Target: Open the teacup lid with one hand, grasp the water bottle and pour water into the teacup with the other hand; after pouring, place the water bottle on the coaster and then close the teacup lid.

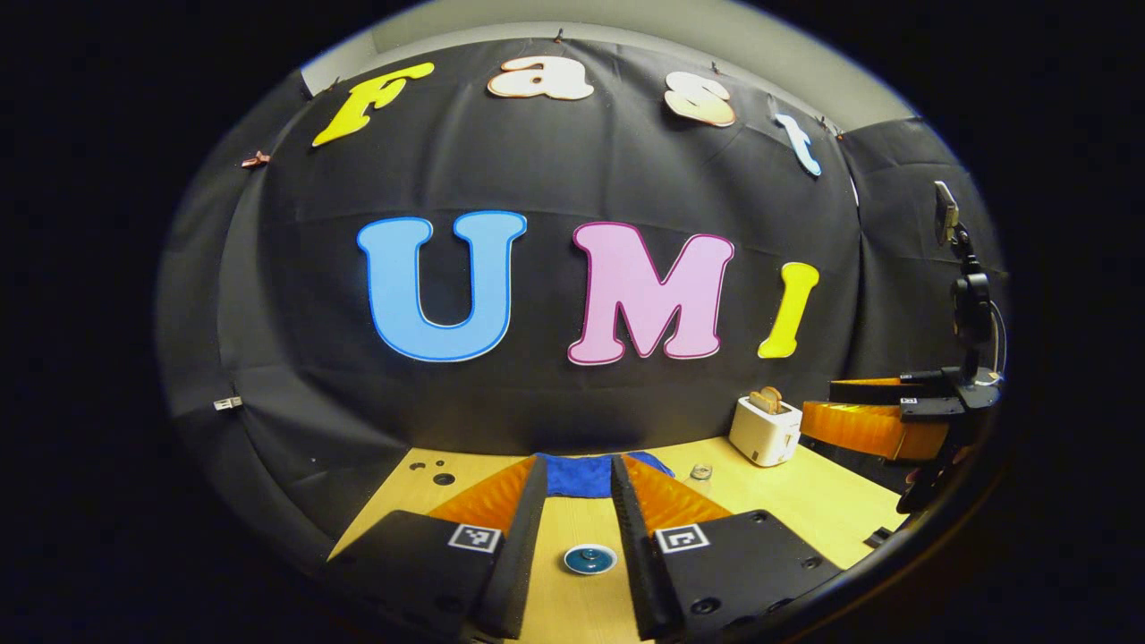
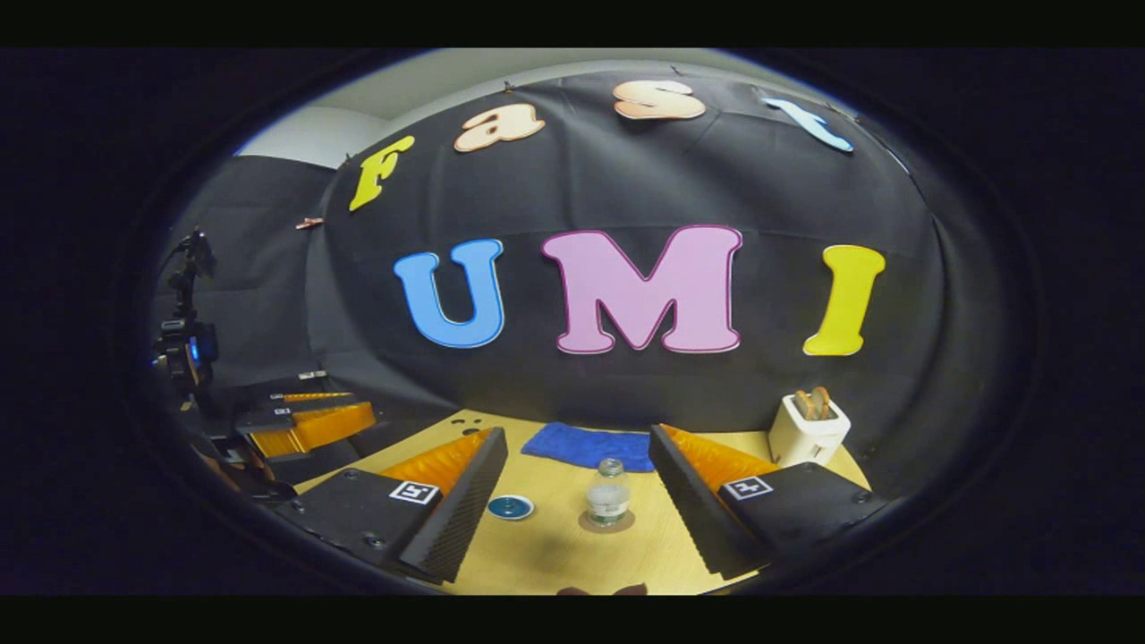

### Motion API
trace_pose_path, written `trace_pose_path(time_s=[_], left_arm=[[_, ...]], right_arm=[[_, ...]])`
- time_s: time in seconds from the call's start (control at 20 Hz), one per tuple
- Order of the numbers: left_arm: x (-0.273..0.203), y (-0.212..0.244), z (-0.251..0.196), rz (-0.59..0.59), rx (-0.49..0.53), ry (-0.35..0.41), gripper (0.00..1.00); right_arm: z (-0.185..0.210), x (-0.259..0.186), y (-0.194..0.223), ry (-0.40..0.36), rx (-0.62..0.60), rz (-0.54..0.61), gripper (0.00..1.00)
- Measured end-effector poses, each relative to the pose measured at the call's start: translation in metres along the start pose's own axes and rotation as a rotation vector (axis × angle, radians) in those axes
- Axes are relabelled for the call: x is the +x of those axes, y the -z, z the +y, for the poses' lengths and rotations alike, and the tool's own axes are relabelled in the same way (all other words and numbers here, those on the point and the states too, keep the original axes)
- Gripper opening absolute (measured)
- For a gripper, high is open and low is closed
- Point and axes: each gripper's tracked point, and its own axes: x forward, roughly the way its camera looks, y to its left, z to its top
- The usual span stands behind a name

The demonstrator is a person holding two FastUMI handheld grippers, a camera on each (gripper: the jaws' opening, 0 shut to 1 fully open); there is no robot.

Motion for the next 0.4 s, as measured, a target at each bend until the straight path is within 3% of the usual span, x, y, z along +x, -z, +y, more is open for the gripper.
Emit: trace_pose_path(time_s=[0.1, 0.15, 0.2, 0.25, 0.4], left_arm=[[-0.003, -0.003, -0.004, -0.003, 0.005, 0.005, 0.6], [-0.004, -0.006, -0.008, -0.01, 0.005, 0.014, 0.59], [-0.006, -0.008, -0.01, -0.016, 0.007, 0.02, 0.77], [-0.006, -0.008, -0.013, -0.02, 0.01, 0.025, 0.76], [-0.008, -0.013, -0.016, -0.031, 0.03, 0.025, 0.9]], right_arm=[[-0.003, -0.005, -0.005, 0.007, -0.006, -0.007, 0.99], [-0.003, -0.008, -0.007, 0.009, -0.006, -0.014, 0.98], [-0.005, -0.01, -0.01, 0.015, -0.007, -0.019, 0.99], [-0.007, -0.01, -0.011, 0.017, -0.009, -0.023, 0.99], [-0.009, -0.013, -0.013, 0.025, -0.014, -0.028, 0.99]])
